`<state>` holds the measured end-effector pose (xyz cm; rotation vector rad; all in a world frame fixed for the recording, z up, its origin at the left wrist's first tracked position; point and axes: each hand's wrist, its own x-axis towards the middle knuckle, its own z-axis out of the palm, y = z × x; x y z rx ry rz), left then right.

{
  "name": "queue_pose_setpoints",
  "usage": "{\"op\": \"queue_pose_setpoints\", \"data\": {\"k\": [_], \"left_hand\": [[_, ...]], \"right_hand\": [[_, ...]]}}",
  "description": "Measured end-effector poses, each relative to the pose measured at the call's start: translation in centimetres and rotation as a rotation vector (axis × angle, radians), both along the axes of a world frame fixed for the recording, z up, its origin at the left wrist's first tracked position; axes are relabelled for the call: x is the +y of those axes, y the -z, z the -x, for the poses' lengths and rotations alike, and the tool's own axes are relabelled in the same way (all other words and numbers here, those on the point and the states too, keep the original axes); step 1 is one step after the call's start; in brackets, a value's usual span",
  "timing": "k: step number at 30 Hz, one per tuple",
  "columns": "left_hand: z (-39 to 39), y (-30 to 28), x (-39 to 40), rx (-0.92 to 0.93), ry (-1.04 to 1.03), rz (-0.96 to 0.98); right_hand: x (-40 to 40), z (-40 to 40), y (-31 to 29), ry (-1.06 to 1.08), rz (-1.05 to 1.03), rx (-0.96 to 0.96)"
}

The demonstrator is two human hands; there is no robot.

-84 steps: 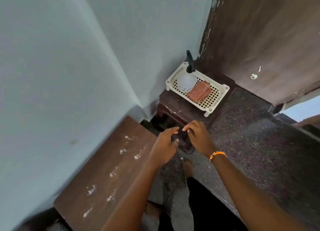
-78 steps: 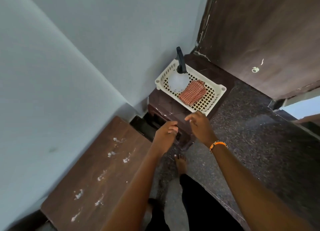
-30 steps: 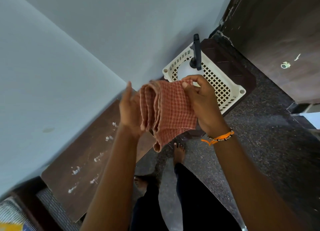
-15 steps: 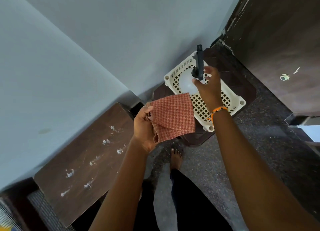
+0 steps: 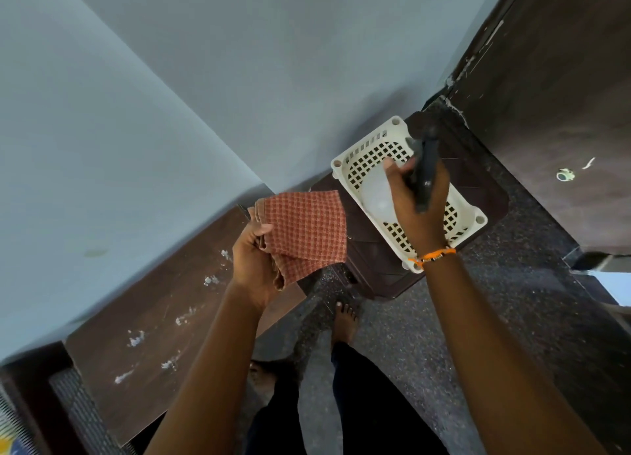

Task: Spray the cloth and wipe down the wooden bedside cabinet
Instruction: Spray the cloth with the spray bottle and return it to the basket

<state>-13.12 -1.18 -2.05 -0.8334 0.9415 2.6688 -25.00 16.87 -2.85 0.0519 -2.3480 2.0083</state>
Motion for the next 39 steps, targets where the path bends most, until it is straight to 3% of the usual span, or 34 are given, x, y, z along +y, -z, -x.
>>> {"op": "queue_pose_setpoints", "data": {"k": [4, 8, 12, 16, 26, 39], "left_hand": [[0.6, -0.8, -0.7, 0.105, -0.006, -0.014], [1.1, -1.4, -1.1, 0.090, 0.017, 0.050], [0.8, -1.8, -1.5, 0.064, 0.019, 0.070], [-0.2, -1.9, -1.7, 0.070, 0.030, 0.119], [-1.7, -2.4, -2.1, 0.084, 0.059, 0.181], [-2.8, -2.0, -2.5, 0.097, -0.043, 0.130]], "right_hand": [[-0.6, -3.3, -1.5, -0.130, -0.045, -0.058], [-0.3, -6.2, -0.7, -0.306, 0.036, -0.187], [-1.3, -8.9, 0.8, -0.558, -0.065, -0.103], [-2.5, -9.8, 1.1, -0.680, -0.094, -0.107], [-4.6, -9.7, 0.8, -0.606, -0.190, -0.003], [-3.4, -10.2, 2.1, -0.472, -0.110, -0.161]]}}
